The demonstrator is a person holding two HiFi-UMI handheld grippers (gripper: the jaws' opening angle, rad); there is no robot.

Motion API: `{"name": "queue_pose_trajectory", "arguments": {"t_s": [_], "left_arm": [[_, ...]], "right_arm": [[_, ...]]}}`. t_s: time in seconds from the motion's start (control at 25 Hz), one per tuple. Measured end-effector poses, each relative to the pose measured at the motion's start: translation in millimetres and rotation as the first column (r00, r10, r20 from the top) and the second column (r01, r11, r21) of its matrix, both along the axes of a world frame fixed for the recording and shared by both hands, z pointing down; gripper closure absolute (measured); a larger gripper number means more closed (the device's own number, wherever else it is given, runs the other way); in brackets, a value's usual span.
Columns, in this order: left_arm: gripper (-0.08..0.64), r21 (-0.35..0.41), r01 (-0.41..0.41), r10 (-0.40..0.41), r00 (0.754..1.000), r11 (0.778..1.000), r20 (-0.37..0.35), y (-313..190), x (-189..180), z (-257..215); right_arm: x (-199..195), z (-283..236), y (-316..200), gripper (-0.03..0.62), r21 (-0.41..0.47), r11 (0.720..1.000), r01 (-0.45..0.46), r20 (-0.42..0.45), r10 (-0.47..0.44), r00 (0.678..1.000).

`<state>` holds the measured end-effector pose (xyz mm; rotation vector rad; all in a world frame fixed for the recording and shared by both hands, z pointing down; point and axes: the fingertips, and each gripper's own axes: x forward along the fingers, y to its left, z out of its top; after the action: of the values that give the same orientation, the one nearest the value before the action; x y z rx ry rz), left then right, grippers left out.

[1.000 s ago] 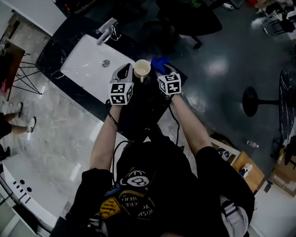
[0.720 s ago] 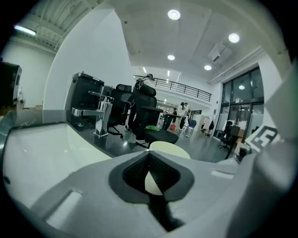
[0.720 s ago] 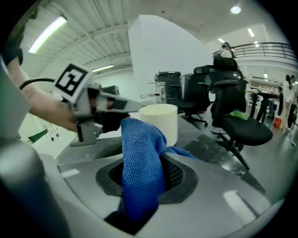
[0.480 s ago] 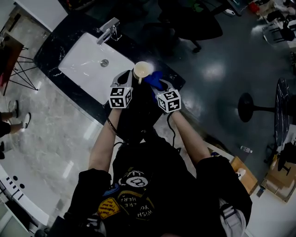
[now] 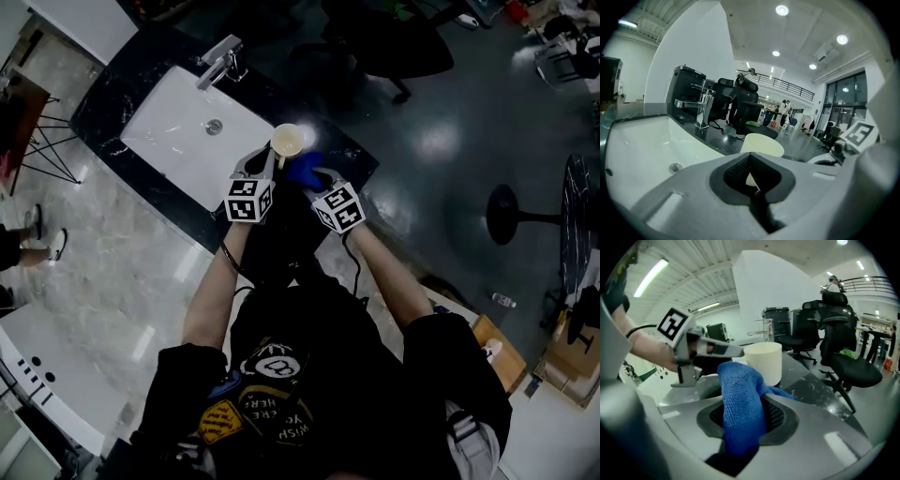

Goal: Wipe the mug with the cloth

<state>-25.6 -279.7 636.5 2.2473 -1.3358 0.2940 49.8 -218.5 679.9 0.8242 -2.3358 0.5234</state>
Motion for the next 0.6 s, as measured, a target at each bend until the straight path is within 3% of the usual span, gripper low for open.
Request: {"name": "queue_pose_trajectory", "arguments": {"t_s": [0.08,0.16,0.24,0.32,0.44,0.6], "left_arm": [[0.555,0.003,-0.001,0.001,1.000,1.000,0.007,1.1,-0.5,-0.2],[0.555,0.011,0.007,-0.008,1.000,1.000,0.007,-1.9,-2.1,-3.3],[0.555,0.019,0.020,-0.020,1.000,1.000,0.010,-7.0,-4.3,-7.1],[0.555,0.022,0.030,-0.030,0.999,0.999,0.014,-9.8,-5.6,-8.3],[0.555,0.000,0.058,-0.058,0.998,0.998,-0.001,-10.9,-7.0,-3.0],[0.555,-0.032,0.094,-0.095,0.995,0.995,-0.027,-8.3,-7.8,3.8]], "right_arm": [[7.9,6.9,9.8,0.470,-0.010,1.000,-0.011,-0.002,0.011,1.000],[30.5,-2.2,-16.7,0.471,0.002,0.988,-0.152,0.037,0.152,0.988],[49.5,-24.4,-61.0,0.471,0.041,0.954,-0.297,0.088,0.293,0.952],[53.0,-38.6,-93.8,0.471,0.071,0.934,-0.351,0.098,0.344,0.934],[34.5,-25.2,-96.9,0.469,0.042,0.952,-0.304,0.045,0.303,0.952],[4.0,-4.7,-37.4,0.477,0.005,0.988,-0.157,0.023,0.157,0.987]]}}
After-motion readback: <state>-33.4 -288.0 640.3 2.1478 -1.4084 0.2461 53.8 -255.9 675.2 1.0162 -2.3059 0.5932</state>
